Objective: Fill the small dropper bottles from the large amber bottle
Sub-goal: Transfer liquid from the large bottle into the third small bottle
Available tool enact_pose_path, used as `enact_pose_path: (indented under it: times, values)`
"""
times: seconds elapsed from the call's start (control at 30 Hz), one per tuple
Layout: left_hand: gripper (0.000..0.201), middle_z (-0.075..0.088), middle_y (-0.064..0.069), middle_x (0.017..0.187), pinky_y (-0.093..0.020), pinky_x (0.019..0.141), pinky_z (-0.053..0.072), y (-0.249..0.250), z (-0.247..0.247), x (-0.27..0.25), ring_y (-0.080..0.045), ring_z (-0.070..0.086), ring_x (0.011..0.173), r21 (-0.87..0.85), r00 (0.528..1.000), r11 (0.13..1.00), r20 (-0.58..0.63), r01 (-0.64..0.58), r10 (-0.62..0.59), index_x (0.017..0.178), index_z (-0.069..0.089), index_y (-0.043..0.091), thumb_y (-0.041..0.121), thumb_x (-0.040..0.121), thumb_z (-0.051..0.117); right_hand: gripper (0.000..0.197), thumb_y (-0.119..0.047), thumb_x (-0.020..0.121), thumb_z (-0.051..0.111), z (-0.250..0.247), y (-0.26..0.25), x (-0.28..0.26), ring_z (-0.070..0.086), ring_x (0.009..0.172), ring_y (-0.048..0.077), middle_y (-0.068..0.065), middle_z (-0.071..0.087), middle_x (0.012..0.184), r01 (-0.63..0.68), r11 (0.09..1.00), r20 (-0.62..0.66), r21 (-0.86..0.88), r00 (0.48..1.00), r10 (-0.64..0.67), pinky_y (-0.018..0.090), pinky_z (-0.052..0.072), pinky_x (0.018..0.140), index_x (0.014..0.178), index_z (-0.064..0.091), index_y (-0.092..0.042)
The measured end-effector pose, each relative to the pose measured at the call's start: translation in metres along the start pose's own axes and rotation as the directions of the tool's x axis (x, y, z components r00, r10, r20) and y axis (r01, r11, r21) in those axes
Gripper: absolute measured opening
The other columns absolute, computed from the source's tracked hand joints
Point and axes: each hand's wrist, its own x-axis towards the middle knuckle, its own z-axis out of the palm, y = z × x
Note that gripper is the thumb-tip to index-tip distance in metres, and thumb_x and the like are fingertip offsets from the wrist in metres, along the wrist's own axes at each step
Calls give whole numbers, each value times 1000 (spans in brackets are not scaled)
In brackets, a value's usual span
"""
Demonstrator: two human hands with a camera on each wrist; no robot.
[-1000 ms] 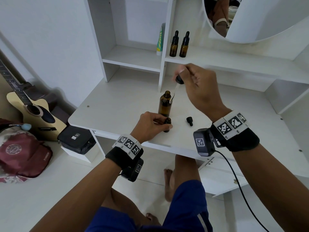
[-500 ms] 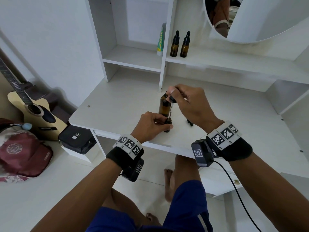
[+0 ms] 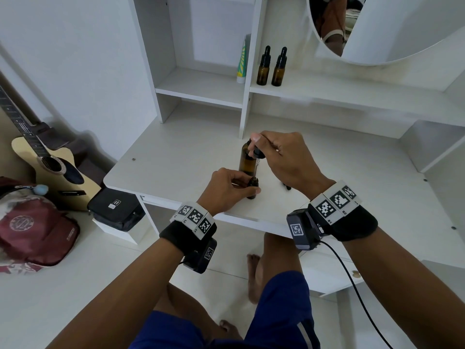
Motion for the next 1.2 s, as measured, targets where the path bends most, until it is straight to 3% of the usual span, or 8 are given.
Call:
enact_pose_path:
  times: [0.2, 0.37, 0.53, 0.67, 0.8, 0.9, 1.1, 1.2]
  values:
    - [21, 76, 5, 87, -14, 79, 52, 0, 0, 1, -1, 70, 78, 6, 1000, 1000, -9, -4, 4, 94, 79, 15, 24, 75, 83, 38, -30, 103, 49, 0, 0, 0, 69, 72, 13, 2, 73, 78, -32, 999, 2, 19, 999, 32, 34, 56, 73, 89, 73, -4]
    - [21, 76, 5, 86, -12, 79, 51, 0, 0, 1, -1, 70, 78, 18, 1000, 1000, -11, -10, 10, 94, 79, 15, 24, 75, 83, 37, -26, 103, 47, 0, 1, -2, 68, 74, 10, 5, 73, 80, -7, 1000, -15, 16, 1000, 7, 16, 53, 71, 89, 74, -4]
    - [23, 76, 6, 89, -13, 79, 51, -1, 0, 2, 0, 70, 80, 31, 1000, 1000, -11, -7, 7, 95, 79, 16, 26, 75, 83, 38, -29, 103, 48, -1, 2, 0, 69, 72, 13, 2, 73, 78, -6, 1000, -7, -4, 1000, 6, 32, 56, 72, 90, 73, -4]
    - [24, 76, 6, 89, -11, 77, 50, -2, 1, 2, 1, 69, 79, 39, 1000, 999, -17, -3, 4, 95, 79, 16, 27, 75, 83, 38, -27, 104, 47, -1, 2, -1, 69, 73, 9, 3, 73, 77, -14, 1000, -9, 24, 1000, 15, 23, 55, 71, 90, 74, -4]
    - [25, 76, 5, 90, -13, 80, 52, -1, 1, 2, -1, 70, 80, 38, 1000, 999, -16, -7, 8, 96, 79, 16, 27, 74, 83, 39, -32, 102, 49, 0, 0, -1, 69, 73, 10, 1, 73, 78, -32, 999, -5, 7, 999, 32, 26, 56, 71, 91, 75, -4]
    - [25, 76, 5, 90, -14, 80, 52, -1, 0, 1, -1, 70, 80, 35, 1000, 999, -15, -8, 9, 97, 78, 16, 26, 75, 83, 39, -29, 103, 48, 0, 2, -1, 68, 72, 5, 2, 72, 77, -17, 1000, -3, 14, 1000, 17, 20, 54, 69, 91, 74, -2]
    - [24, 76, 3, 91, -20, 84, 54, 0, 0, 2, -4, 71, 82, 35, 1000, 999, -10, -8, 8, 97, 78, 15, 26, 75, 82, 43, -33, 104, 45, 2, 5, 2, 69, 71, 13, 2, 71, 76, -49, 999, 15, 4, 999, 49, 35, 57, 72, 89, 72, -4]
    - [25, 76, 4, 92, -21, 85, 55, 0, 0, 2, -4, 71, 83, 41, 1000, 999, -9, -10, 10, 97, 78, 16, 27, 75, 82, 42, -31, 104, 46, 3, 6, 1, 69, 72, 9, 3, 72, 77, -24, 999, 10, -22, 1000, 24, 29, 57, 71, 88, 72, -2]
